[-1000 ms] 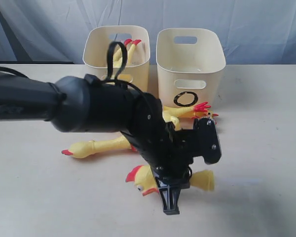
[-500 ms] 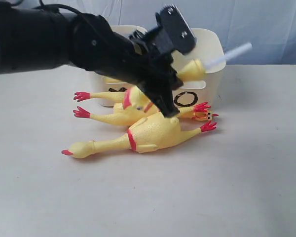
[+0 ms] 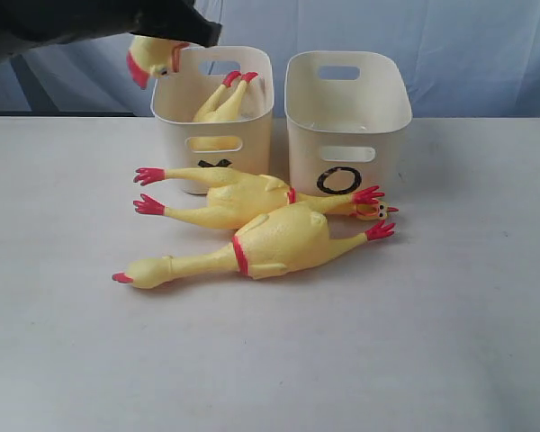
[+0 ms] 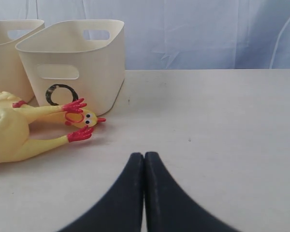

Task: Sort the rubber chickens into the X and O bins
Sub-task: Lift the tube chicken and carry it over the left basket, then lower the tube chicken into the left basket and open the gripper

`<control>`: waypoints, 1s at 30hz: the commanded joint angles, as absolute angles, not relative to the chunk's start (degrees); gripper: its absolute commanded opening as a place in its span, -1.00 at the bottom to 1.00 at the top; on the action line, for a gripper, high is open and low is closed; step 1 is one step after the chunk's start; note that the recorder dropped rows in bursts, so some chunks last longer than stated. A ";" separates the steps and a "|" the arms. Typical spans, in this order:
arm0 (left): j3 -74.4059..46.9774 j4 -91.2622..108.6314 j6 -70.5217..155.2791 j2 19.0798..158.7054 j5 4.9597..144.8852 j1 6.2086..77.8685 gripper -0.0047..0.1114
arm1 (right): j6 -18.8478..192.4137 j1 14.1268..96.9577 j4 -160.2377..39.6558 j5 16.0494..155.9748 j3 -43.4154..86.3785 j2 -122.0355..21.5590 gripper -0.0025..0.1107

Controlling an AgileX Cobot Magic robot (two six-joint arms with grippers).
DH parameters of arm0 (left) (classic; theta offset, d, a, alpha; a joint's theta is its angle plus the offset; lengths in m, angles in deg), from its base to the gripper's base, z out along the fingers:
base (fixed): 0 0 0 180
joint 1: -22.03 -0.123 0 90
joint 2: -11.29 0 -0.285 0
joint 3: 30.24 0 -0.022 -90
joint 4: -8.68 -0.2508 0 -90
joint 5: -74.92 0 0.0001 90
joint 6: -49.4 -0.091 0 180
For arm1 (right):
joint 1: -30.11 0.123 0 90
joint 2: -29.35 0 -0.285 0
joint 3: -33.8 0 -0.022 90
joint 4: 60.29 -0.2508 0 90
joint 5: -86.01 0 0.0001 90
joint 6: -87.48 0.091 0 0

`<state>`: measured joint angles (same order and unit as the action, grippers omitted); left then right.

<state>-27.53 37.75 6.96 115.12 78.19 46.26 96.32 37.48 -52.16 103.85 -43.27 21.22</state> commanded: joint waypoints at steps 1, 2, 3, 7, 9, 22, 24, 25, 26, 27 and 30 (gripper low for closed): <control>-27.79 39.14 7.38 116.81 81.08 42.69 -0.92 | 96.29 37.66 -52.22 103.50 -43.42 21.56 -0.96; -27.79 39.14 7.49 117.60 81.76 42.11 -0.92 | 96.29 37.66 -52.22 103.50 -43.42 21.56 -0.96; -27.79 39.14 8.54 118.29 82.72 41.82 -0.92 | 96.29 37.66 -52.22 103.50 -43.42 21.56 -0.96; -28.52 34.60 14.66 121.21 86.61 41.06 -0.92 | 96.29 37.66 -52.22 103.50 -43.42 21.56 -0.96; -29.78 26.86 22.66 122.87 87.86 41.02 -0.92 | 96.29 37.66 -52.22 103.50 -43.42 21.56 -0.96; -37.11 -18.76 77.73 133.20 101.99 36.27 -0.92 | 96.29 37.66 -52.22 103.50 -43.42 21.56 -0.96; -37.46 -24.81 86.14 134.44 106.40 34.95 -0.92 | 96.29 37.66 -52.22 103.50 -43.42 21.56 -0.96; -37.83 -27.55 89.64 135.12 108.08 34.33 -0.92 | 96.29 37.66 -52.22 103.50 -43.42 21.56 -0.96; -38.19 -29.95 92.45 135.92 108.62 33.90 -0.92 | 96.29 37.66 -52.22 103.50 -43.42 21.56 -0.96; -38.67 -31.92 94.42 136.69 108.74 33.49 -0.92 | 96.29 37.66 -52.22 103.50 -43.42 21.56 -0.96; -40.26 -39.97 100.82 138.93 109.46 32.95 -0.92 | 96.29 37.66 -52.22 103.50 -43.42 21.56 -0.96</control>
<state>-38.75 -32.59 94.28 137.21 106.81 33.48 96.32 37.48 -52.16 103.85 -43.27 21.22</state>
